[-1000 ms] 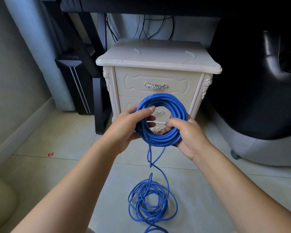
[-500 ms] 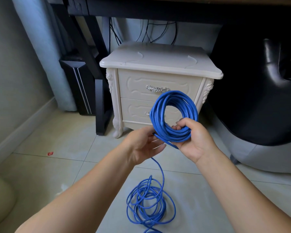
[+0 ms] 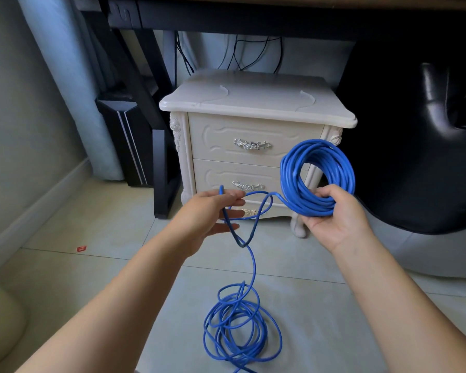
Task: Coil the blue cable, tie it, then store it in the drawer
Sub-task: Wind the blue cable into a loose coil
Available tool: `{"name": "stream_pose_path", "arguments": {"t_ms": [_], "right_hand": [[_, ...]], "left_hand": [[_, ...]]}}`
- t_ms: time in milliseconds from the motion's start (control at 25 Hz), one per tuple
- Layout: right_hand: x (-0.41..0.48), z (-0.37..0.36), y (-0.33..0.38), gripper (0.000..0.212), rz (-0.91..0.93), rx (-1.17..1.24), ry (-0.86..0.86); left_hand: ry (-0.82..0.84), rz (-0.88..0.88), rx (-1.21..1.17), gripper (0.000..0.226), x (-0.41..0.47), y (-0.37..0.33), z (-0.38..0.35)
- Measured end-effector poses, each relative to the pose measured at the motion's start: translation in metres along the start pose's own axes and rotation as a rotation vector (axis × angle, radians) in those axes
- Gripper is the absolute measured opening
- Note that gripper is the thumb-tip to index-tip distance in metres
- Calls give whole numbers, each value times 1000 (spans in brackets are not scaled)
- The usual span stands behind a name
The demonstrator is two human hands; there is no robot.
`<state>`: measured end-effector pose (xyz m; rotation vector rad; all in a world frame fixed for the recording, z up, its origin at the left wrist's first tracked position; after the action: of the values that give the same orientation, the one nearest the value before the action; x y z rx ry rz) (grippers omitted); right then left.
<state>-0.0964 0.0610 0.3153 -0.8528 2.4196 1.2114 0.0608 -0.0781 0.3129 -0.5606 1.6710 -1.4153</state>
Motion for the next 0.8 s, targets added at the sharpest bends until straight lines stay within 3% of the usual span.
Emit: {"name": "stream_pose_path", "arguments": {"t_ms": [160, 320, 400, 520, 640, 720, 800], "right_hand": [[2, 3, 5, 22, 104, -35, -87], [-1, -1, 8, 25, 299, -228, -48], [-3, -3, 1, 26, 409, -425, 9], [-8, -7, -10, 28, 543, -775, 102], [-21, -13, -17, 34, 690, -1188, 290], [-30, -16, -25, 33, 743, -1332, 386], [-32, -17, -30, 33, 739, -1324, 377]], "left_hand": [[19, -35, 104, 18, 1, -2, 6], [-66, -204, 510, 17, 6, 2, 12], [-52, -224, 362, 24, 3, -1, 9], [105, -312, 128, 51, 0, -10, 3], [171, -449, 267, 72, -6, -12, -5], [48, -515, 476, 57, -7, -10, -7], [-85, -491, 480, 24, -4, -8, -9]]}}
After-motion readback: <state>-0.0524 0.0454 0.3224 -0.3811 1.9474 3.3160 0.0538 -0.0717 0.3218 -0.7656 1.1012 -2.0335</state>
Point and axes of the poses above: each hand's wrist, its own x-axis towards the middle knuckle, its own z-axis out of the back of the hand, y = z × x, the point moved 2 cm from there along x, towards the middle knuckle, and after that the axes turned 13 degrees about -y, right-handed, at the moved point
